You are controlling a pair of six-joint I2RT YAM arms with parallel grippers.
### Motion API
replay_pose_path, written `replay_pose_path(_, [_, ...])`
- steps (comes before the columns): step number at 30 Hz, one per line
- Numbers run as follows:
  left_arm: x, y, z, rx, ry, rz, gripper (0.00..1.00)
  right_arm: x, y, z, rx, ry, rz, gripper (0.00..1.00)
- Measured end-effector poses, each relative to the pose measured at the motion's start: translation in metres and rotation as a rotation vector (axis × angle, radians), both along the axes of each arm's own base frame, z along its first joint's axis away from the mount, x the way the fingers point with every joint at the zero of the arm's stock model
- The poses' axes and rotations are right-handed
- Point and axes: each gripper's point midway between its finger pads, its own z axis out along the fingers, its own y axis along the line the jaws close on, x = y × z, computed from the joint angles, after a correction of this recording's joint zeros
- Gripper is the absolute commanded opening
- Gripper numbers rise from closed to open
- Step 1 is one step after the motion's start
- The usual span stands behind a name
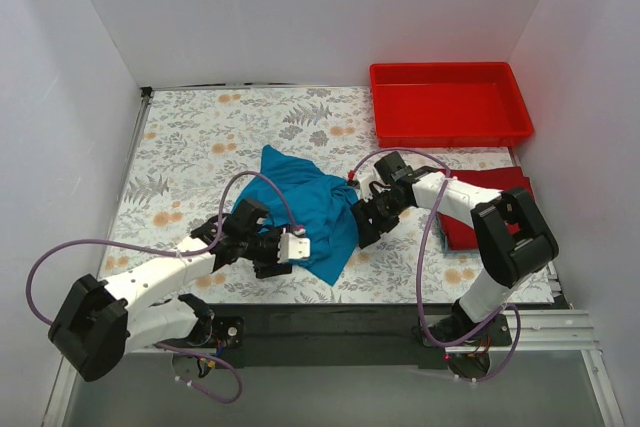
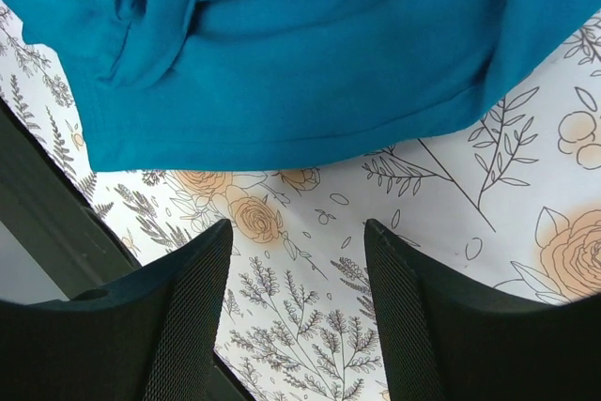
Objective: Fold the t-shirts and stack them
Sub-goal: Flatten the tshirt out
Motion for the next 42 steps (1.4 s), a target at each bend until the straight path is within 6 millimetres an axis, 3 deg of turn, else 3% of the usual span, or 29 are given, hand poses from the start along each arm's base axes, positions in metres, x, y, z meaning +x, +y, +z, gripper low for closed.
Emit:
replay_pose_path(4, [0.009,0.006,-0.021,0.063,-0.039,0.023,0.31,0.001,0.0,0.0,0.001,-0.004,-0.001,0.64])
replay_pose_path(7, [0.012,0.014,-0.034,0.11,-0.071,0.03,0.31,0.001,0.0,0.001,0.001,-0.006,-0.001,0.64])
replay_pose_path(9, [0.013,0.017,-0.035,0.122,-0.082,0.029,0.27,0.001,0.0,0.001,0.002,-0.006,0.0,0.6])
replay_pose_path(11, [0.013,0.018,-0.036,0.128,-0.083,0.032,0.09,0.001,0.001,0.001,0.003,-0.012,0.006,0.51])
replay_pose_path(14, [0.011,0.021,-0.036,0.136,-0.065,0.05,0.0,0.002,0.005,0.008,0.018,-0.061,0.023,0.45])
replay_pose_path(18, [0.016,0.02,-0.022,0.112,-0.008,0.135,0.0,-0.008,0.024,0.037,0.08,-0.209,0.138,0.34])
replay_pose_path(22, [0.049,0.016,0.015,0.016,0.058,0.291,0.0,-0.029,0.05,0.053,0.141,-0.304,0.29,0.3])
replay_pose_path(26, [0.088,0.022,0.043,-0.065,0.117,0.446,0.0,-0.055,0.065,0.04,0.144,-0.331,0.396,0.29])
replay_pose_path(30, [0.109,0.035,0.042,-0.072,0.203,0.56,0.0,-0.065,0.069,0.014,0.1,-0.35,0.452,0.29])
replay_pose_path(33, [0.121,0.052,0.035,-0.06,0.278,0.658,0.0,-0.064,0.073,-0.012,0.038,-0.37,0.489,0.26])
replay_pose_path(36, [0.136,0.075,0.036,-0.062,0.324,0.766,0.0,-0.05,0.084,-0.013,0.031,-0.438,0.482,0.22])
replay_pose_path(42, [0.161,0.134,0.046,-0.081,0.309,0.963,0.0,-0.038,0.084,-0.013,-0.005,-0.508,0.46,0.09])
